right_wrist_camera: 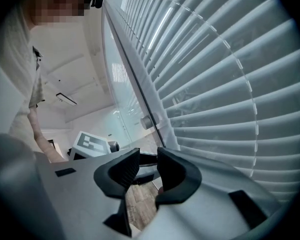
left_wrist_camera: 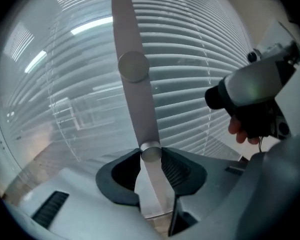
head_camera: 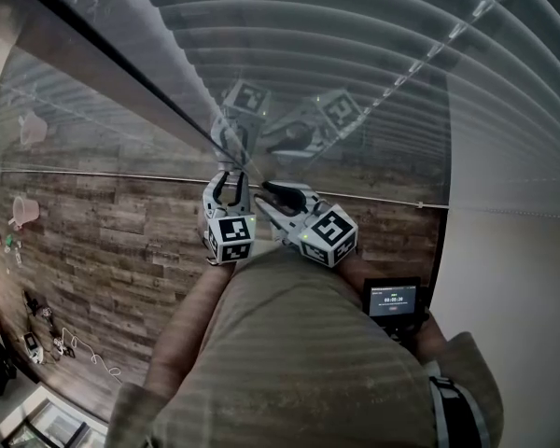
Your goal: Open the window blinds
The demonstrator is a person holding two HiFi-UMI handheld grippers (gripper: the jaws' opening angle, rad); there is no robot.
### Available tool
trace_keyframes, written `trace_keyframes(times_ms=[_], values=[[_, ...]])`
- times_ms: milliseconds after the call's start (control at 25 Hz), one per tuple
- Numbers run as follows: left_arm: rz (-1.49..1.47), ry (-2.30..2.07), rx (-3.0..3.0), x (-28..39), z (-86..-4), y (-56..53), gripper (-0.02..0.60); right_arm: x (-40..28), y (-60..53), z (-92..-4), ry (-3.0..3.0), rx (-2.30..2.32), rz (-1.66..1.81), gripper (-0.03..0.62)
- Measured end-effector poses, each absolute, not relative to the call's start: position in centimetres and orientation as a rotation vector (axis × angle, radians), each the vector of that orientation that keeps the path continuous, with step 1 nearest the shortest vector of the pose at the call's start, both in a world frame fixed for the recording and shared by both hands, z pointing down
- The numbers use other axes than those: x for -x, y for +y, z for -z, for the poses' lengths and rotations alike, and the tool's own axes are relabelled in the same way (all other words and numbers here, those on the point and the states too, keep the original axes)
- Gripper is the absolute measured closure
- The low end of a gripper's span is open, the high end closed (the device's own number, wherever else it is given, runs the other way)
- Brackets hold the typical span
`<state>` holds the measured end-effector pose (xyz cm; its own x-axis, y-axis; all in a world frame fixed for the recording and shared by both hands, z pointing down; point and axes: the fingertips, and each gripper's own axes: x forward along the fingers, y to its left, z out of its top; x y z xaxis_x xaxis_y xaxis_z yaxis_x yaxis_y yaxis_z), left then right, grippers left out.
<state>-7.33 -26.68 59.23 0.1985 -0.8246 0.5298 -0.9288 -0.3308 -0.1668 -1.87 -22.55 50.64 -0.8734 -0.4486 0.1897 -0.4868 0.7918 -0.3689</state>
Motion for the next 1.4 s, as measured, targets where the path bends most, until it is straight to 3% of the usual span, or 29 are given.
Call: trace_keyframes(times_ms=[120, 160, 280, 520, 600, 640, 960, 1400], values=[[-0.537, -1.549, -2.215, 7.1, -58.4, -26.4, 0.436, 1.8, -22.4, -50.4, -2.892, -0.751, -0.636, 0.479], [-0.401, -1.490, -2.184, 7.0, -58.0, -26.3, 0.397, 1.8, -22.3, -50.4, -2.891, -0.750, -0.635, 0.479], [0.027, -1.296, -1.984, 7.3, -57.5, -26.2, 0.359, 1.5, -22.2, -50.7, -2.886, -0.757, -0.645, 0.479], [0.562, -1.038, -1.598, 8.2, -57.8, -27.1, 0.360, 1.5, -22.2, -50.6, -2.888, -0.746, -0.645, 0.479], [0.639, -0.969, -1.542, 7.9, -57.8, -27.0, 0.416, 1.5, -22.0, -50.7, -2.887, -0.738, -0.641, 0.479], [0.658, -0.952, -1.528, 7.9, -58.0, -26.9, 0.443, 1.5, -22.0, -50.7, -2.885, -0.736, -0.640, 0.479], [0.451, -1.115, -1.674, 8.3, -58.5, -26.7, 0.447, 1.4, -22.0, -50.8, -2.882, -0.737, -0.647, 0.479], [-0.140, -1.449, -1.998, 8.0, -58.3, -26.6, 0.448, 1.5, -22.2, -51.2, -2.877, -0.728, -0.663, 0.479]])
